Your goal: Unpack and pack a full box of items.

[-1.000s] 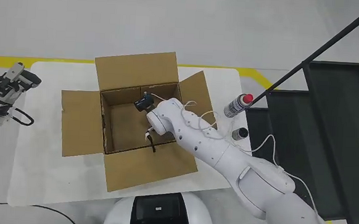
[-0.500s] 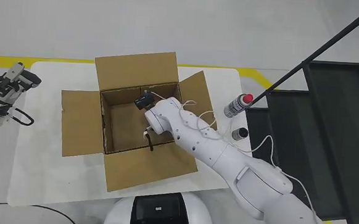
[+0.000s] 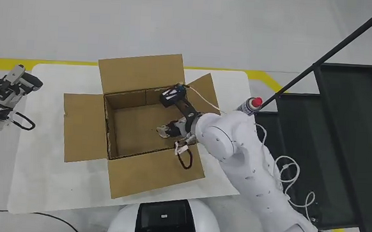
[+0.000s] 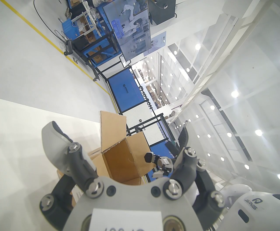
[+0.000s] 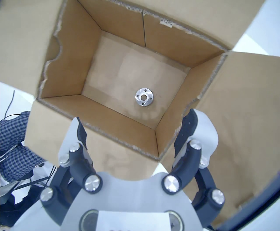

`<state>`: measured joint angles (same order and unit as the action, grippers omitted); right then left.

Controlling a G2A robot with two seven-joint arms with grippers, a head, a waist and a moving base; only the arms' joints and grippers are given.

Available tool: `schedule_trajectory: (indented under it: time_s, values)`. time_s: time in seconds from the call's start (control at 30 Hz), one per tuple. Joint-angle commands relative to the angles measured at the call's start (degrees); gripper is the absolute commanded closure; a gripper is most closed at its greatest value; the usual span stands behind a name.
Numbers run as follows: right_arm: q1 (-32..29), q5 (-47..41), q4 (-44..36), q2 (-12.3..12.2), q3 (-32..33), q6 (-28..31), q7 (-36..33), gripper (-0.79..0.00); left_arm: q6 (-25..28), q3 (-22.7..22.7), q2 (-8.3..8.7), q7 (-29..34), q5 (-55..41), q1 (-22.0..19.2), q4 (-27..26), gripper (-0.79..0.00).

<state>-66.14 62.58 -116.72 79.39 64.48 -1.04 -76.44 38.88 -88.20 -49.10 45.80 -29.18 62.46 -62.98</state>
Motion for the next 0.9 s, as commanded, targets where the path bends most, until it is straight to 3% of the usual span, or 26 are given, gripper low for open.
schedule_trajectory:
  time_s: [0.0, 0.13, 0.3, 0.87]
  values:
    - [-5.6, -1.9, -7.2, -0.8, 4.6, 3.3, 0.6, -0.785, 0.0, 0.0, 0.00, 0.0, 0.0, 0.0, 0.0, -0.785]
    - [-13.5, -4.0, -13.5, -2.0, 11.8, 7.8, 2.8, -0.785, 0.0, 0.0, 0.00, 0.0, 0.0, 0.0, 0.0, -0.785]
    - [-20.7, -5.4, -15.7, -2.9, 18.7, 10.2, 7.0, -0.785, 0.0, 0.0, 0.00, 0.0, 0.0, 0.0, 0.0, -0.785]
    - [-21.0, -5.5, -15.7, -3.0, 18.8, 10.5, 7.0, -0.785, 0.0, 0.0, 0.00, 0.0, 0.0, 0.0, 0.0, -0.785]
